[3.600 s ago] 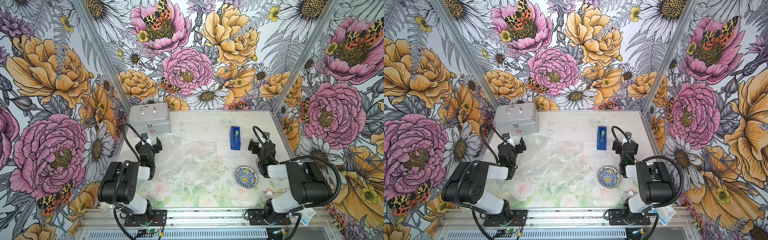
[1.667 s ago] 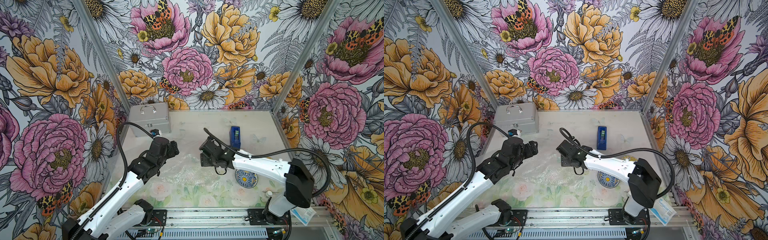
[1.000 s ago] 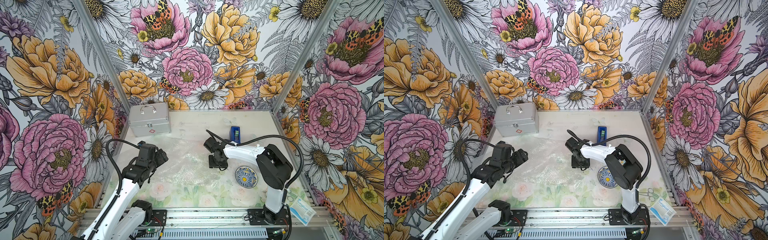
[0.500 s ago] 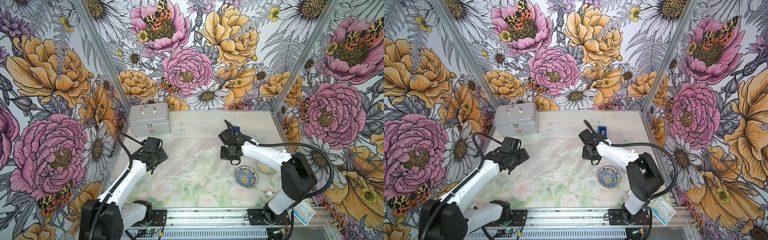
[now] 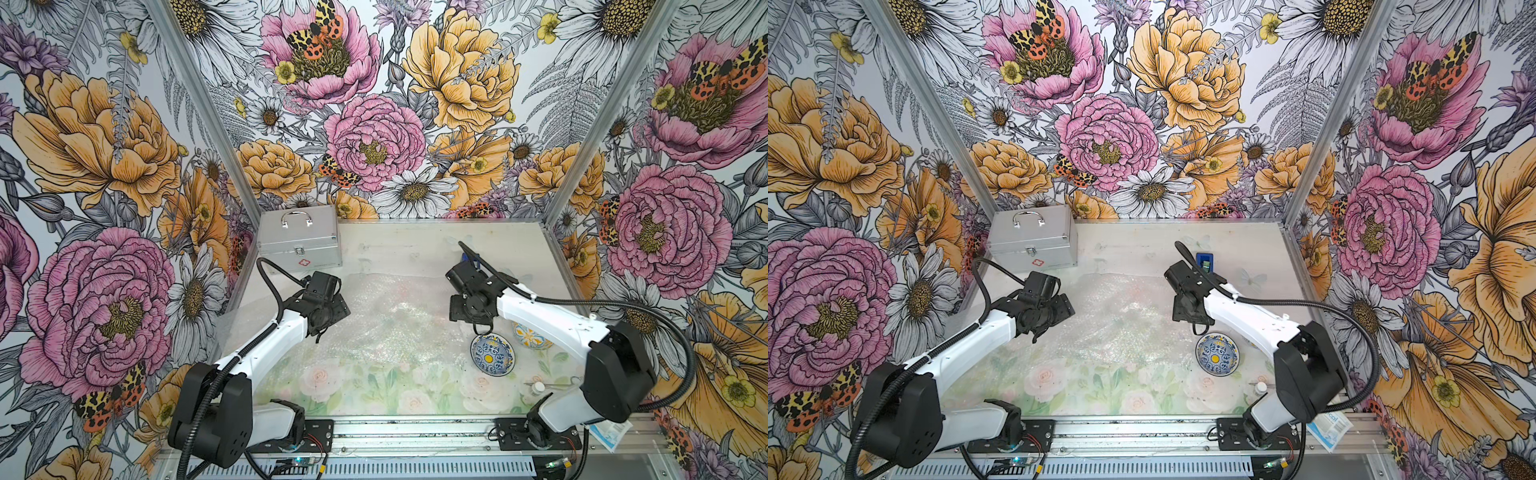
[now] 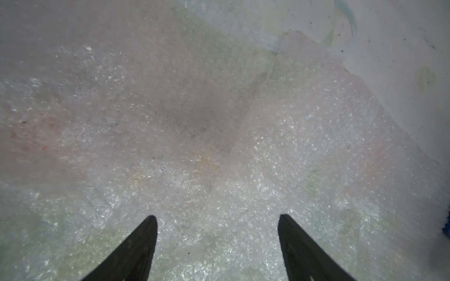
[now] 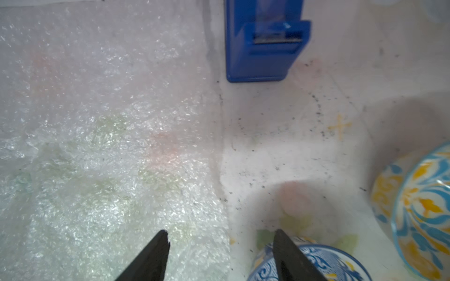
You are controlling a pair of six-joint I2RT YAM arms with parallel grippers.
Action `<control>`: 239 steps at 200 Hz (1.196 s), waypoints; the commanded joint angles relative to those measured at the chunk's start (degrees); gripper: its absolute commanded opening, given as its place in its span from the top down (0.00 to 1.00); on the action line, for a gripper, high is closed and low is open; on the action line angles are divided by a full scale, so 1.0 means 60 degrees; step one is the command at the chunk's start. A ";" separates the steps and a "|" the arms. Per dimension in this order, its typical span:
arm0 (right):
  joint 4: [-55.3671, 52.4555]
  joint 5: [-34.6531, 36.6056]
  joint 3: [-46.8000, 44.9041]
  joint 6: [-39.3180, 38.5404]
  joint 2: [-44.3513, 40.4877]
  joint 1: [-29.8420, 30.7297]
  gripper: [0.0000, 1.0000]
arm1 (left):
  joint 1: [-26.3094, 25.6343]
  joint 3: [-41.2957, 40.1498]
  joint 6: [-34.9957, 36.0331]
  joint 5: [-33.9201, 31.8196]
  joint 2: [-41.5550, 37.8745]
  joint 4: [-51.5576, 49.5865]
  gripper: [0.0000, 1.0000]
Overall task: Wrap bowls in bubble wrap
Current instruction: Adjust the bubble wrap at the center of the board, then pick up the bowl from the center of the board.
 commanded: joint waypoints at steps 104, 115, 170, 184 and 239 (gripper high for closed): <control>-0.0663 -0.0231 -0.4054 0.1436 -0.2872 -0.1862 0.56 | 0.0481 0.0049 0.0075 0.1085 0.0088 0.0517 0.28; -0.0523 -0.0241 -0.4193 0.1435 -0.2837 -0.1887 0.67 | 0.0478 0.0023 0.0045 0.1116 0.0107 0.0520 0.29; -0.0907 -0.0449 -0.3030 0.0985 -0.3674 -0.1706 1.00 | 0.0957 0.0333 0.0172 0.1211 0.0005 0.0397 0.29; -0.1137 -0.0249 -0.2145 0.0859 -0.3789 -0.1223 1.00 | 0.1205 0.0503 0.0259 0.1306 0.0004 0.0374 0.28; 0.1199 -0.1400 0.1239 -0.0017 -0.0466 0.1306 1.00 | 0.1890 0.2084 0.0733 0.1466 0.1588 0.0553 0.24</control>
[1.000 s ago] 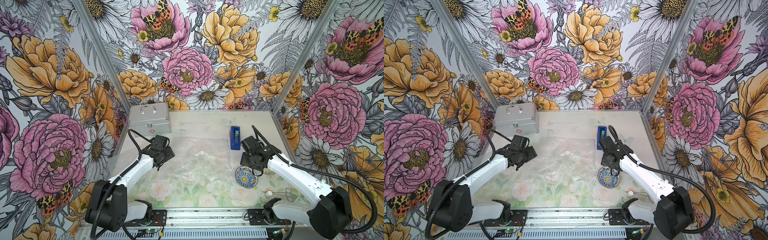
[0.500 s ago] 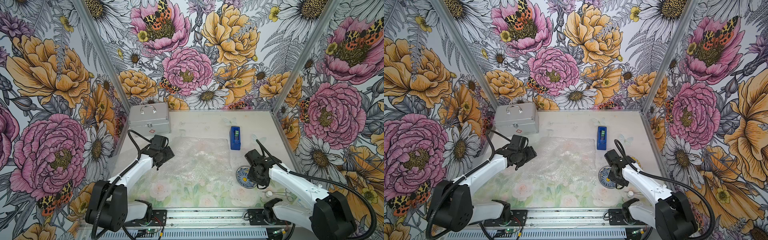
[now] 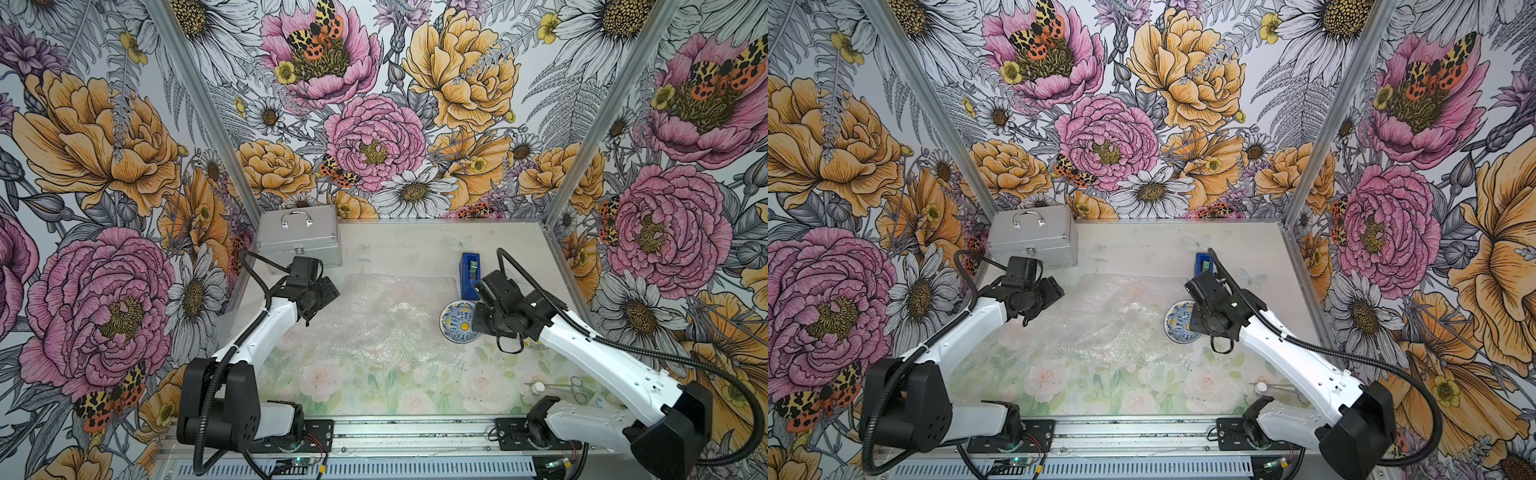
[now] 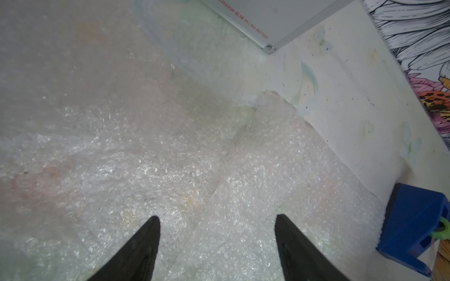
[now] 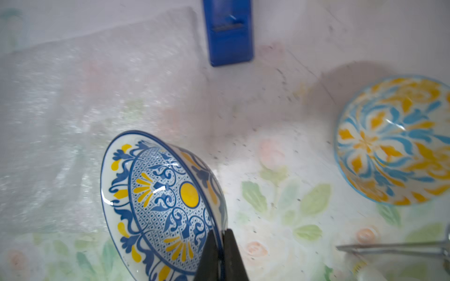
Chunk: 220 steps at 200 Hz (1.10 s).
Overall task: Wrap bowls in bubble wrap
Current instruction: Place the bowl on the bubble wrap.
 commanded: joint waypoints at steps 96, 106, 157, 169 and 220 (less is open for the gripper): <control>0.4206 -0.2047 0.1811 -0.0710 0.5194 0.0510 1.00 | -0.1164 0.3365 0.0930 -0.0322 0.4212 0.0444 0.31; 0.4248 -0.2044 0.1658 -0.0710 0.5213 0.0416 1.00 | -0.1319 0.3795 0.1054 -0.0770 0.4807 0.0286 0.32; 0.4312 -0.2325 0.1350 -0.0839 0.5564 0.0324 1.00 | -0.1599 0.5369 0.1432 -0.2642 0.6268 -0.0310 0.36; 0.4304 -0.2317 0.1335 -0.0853 0.5611 0.0324 1.00 | -0.1613 0.5680 0.1528 -0.2844 0.6628 -0.0481 0.37; 0.4297 -0.2514 0.1291 -0.0788 0.5554 0.0338 1.00 | -0.1725 0.6292 0.1633 -0.2558 0.7631 -0.0980 0.60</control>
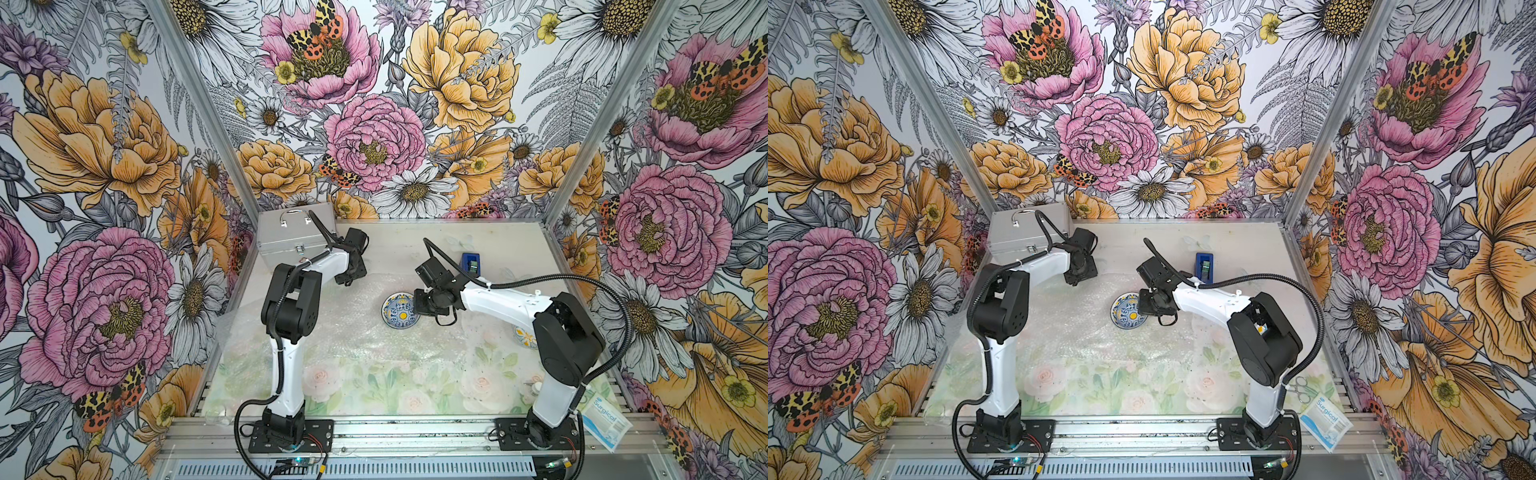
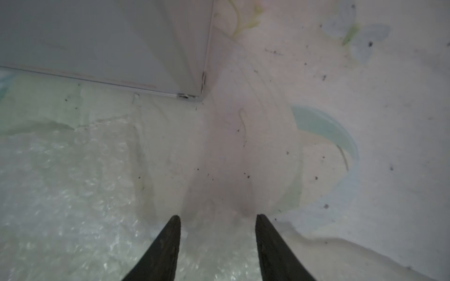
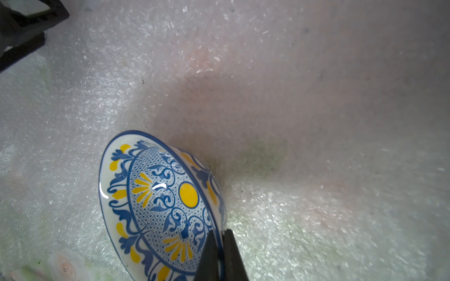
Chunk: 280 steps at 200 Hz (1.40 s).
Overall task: Wrap bowls in bubble wrap
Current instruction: Place the bowl on the bubble wrap, then wrap the bowl in bubble wrap.
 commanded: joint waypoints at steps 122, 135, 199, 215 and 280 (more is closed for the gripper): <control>-0.0434 0.0245 -0.0120 0.0168 -0.1259 0.0090 0.56 | -0.1513 -0.1113 -0.0664 0.0183 -0.3819 0.0181 1.00; -0.0558 0.0363 -0.0205 0.0255 -0.1644 0.0113 0.55 | -0.1831 -0.1874 -0.0873 0.0329 -0.4623 0.0577 1.00; -0.0464 0.0329 0.0039 0.1725 -0.2801 0.0425 0.36 | -0.3899 -0.5495 -0.1634 0.2074 -0.7416 0.3156 1.00; -0.0418 -0.0014 0.0226 0.2120 -0.2649 0.0575 0.35 | -0.4136 -0.5877 -0.1726 0.2011 -0.7398 0.3653 1.00; 0.0202 -0.0846 0.0197 0.3021 -0.1613 0.0855 0.31 | -0.4716 -0.6444 -0.1647 0.1944 -0.7569 0.4827 1.00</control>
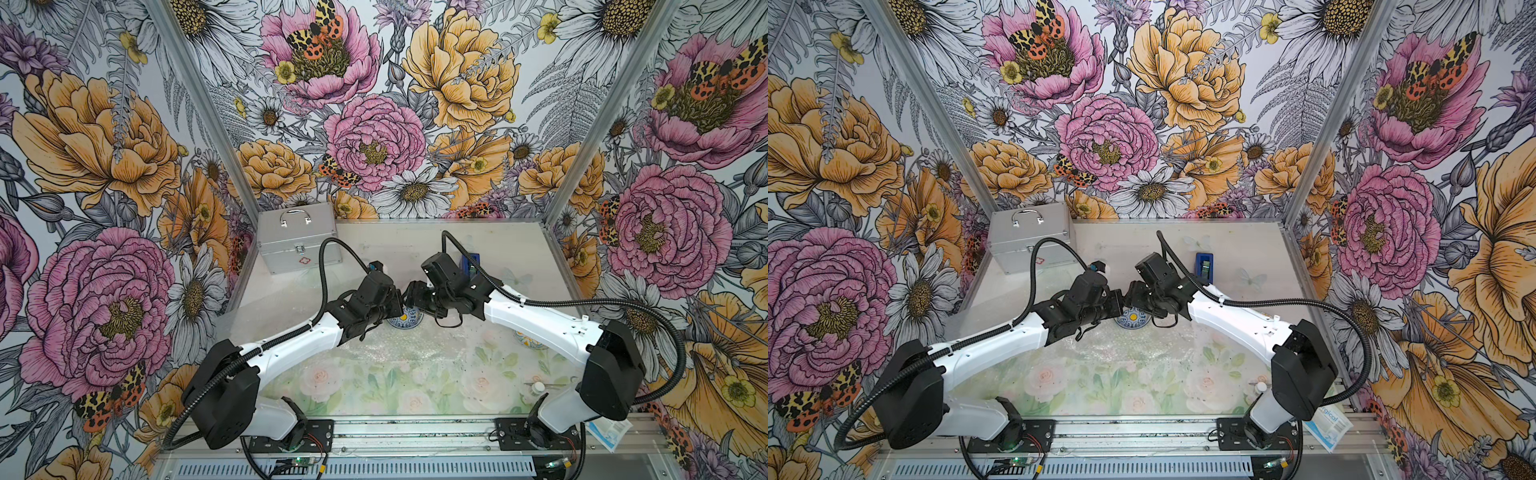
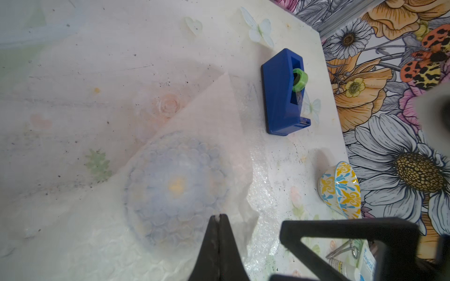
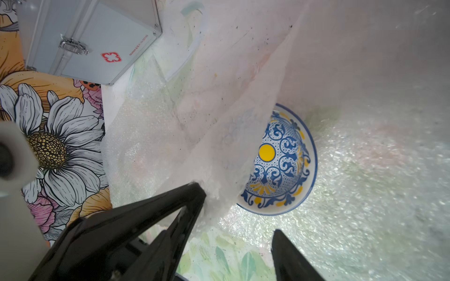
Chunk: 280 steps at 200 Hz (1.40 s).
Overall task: Wrap bowls in bubble wrap
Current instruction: Wrap the bowl in bubble wrap.
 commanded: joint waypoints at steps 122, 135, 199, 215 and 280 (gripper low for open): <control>0.2046 -0.0971 -0.0737 0.0954 0.0741 -0.0537 0.43 | -0.0518 -0.0918 -0.0387 0.0734 -0.0521 0.2363 1.00; 0.2047 -0.1029 -0.0757 0.0930 0.0845 -0.0535 0.58 | -0.0523 -0.0942 -0.0441 0.0757 -0.0496 0.2590 1.00; 0.1737 -0.1378 -0.0999 -0.0249 0.1289 -0.1267 1.00 | 0.0773 0.0643 -0.0255 -0.0330 -0.0926 -0.1011 0.35; 0.1641 -0.1576 -0.0816 -0.0647 0.1574 -0.1311 1.00 | 0.1701 0.1114 0.0260 -0.0051 -0.0594 -0.2110 0.28; 0.0892 -0.1322 -0.0306 -0.1486 0.2042 -0.1311 0.99 | 0.2052 0.2792 0.2489 0.1236 0.3078 -0.2391 0.27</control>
